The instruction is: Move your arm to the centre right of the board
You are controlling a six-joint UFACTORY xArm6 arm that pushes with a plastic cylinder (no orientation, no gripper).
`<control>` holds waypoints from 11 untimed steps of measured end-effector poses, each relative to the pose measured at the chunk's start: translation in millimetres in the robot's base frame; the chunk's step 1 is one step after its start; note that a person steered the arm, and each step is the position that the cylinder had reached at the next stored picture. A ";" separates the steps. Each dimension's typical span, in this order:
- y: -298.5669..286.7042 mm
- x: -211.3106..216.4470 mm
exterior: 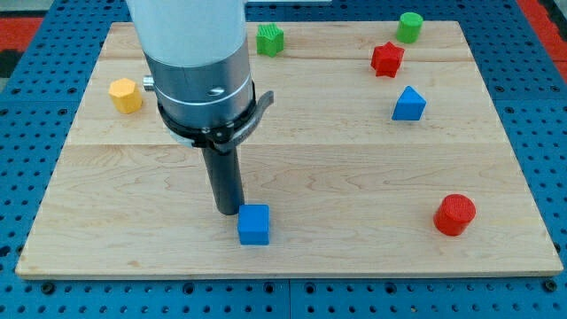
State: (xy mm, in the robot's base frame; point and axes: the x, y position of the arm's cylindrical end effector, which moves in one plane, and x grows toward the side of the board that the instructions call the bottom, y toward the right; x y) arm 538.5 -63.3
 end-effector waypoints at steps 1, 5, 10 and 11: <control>2.5 -12.1; 104.9 -62.2; 328.8 -163.3; 322.0 -233.1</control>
